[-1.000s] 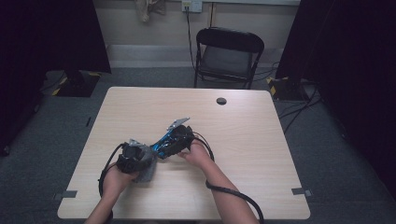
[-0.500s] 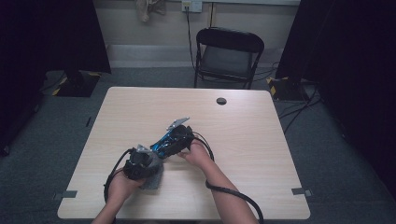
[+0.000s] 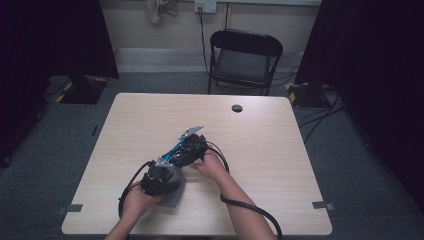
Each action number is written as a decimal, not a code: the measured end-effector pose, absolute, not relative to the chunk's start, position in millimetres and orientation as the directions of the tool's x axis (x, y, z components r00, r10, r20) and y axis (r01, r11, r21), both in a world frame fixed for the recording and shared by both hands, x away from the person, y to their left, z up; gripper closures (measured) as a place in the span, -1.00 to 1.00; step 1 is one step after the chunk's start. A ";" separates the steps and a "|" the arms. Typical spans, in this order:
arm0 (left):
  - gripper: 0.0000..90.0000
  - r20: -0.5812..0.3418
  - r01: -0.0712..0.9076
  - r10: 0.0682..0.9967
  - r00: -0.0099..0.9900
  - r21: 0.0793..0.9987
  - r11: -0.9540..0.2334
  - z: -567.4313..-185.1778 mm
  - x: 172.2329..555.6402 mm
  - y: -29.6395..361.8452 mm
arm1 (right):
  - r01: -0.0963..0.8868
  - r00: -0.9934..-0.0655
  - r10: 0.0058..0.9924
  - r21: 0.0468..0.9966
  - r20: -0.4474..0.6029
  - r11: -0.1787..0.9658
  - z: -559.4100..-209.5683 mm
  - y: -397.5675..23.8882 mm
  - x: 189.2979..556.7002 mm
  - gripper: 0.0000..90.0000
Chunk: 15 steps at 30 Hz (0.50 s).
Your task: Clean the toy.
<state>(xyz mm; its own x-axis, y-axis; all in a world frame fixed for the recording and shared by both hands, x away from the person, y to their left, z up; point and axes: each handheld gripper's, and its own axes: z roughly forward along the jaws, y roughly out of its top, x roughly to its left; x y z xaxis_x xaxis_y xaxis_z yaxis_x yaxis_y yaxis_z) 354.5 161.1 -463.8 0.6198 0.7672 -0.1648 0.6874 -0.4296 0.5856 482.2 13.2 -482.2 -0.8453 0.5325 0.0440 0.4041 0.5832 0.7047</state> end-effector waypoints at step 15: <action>0.36 -0.078 0.675 0.802 0.592 0.591 -0.441 -453.5 342.6 211.1 | 0.405 -0.843 0.535 0.715 0.050 0.570 -483.9 9.4 482.9 -0.89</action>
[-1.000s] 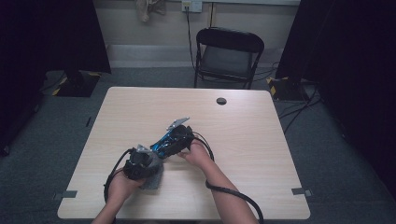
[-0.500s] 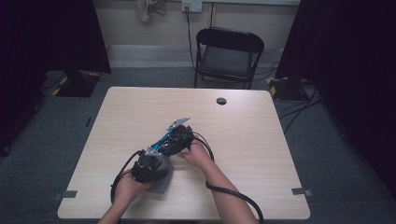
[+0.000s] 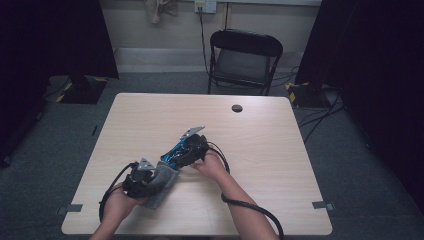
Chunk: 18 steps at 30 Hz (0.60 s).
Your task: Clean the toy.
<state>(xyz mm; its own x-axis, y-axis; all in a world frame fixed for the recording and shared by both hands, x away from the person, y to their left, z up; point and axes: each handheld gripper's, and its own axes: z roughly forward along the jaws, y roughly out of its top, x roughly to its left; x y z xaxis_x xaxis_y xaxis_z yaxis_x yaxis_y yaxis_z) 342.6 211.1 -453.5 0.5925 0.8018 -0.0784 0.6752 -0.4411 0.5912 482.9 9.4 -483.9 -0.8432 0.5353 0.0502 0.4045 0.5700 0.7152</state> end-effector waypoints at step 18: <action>-0.01 -0.046 0.691 0.852 0.521 0.609 -0.389 -458.4 343.6 236.9 | 0.411 -0.837 0.547 0.697 0.033 0.588 -479.4 12.8 480.1 -0.85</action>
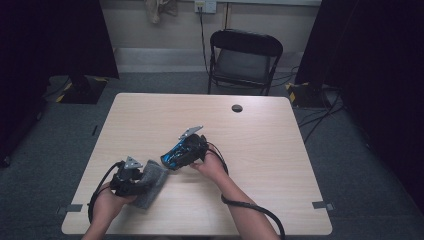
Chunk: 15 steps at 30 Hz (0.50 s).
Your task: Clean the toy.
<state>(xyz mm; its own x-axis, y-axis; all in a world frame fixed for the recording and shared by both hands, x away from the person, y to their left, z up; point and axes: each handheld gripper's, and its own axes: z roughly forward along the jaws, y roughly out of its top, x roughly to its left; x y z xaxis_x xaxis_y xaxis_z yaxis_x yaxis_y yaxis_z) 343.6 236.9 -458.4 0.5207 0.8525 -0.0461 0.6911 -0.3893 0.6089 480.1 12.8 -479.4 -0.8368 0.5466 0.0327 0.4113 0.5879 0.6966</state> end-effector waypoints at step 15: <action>0.27 -0.052 0.741 0.871 0.488 0.553 -0.382 -466.7 336.6 237.4 | 0.415 -0.815 0.578 0.733 0.036 0.540 -484.1 12.8 470.5 -0.81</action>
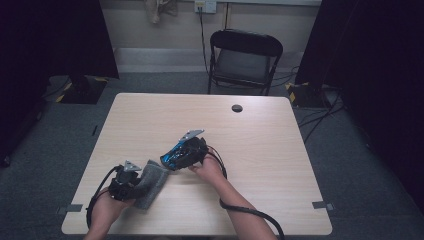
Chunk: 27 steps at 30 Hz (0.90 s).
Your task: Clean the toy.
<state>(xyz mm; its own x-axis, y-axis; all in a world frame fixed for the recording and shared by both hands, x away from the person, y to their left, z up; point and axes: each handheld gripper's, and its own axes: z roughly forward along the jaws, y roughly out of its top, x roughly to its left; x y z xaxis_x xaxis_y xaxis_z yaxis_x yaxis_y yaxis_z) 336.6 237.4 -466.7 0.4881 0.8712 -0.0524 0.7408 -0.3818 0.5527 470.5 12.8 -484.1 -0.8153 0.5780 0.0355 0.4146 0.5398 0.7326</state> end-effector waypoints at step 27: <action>0.61 0.035 0.685 0.859 0.511 0.586 -0.432 -436.6 511.6 199.5 | 0.400 -0.825 0.564 0.754 0.048 0.521 -487.9 7.7 472.1 -0.82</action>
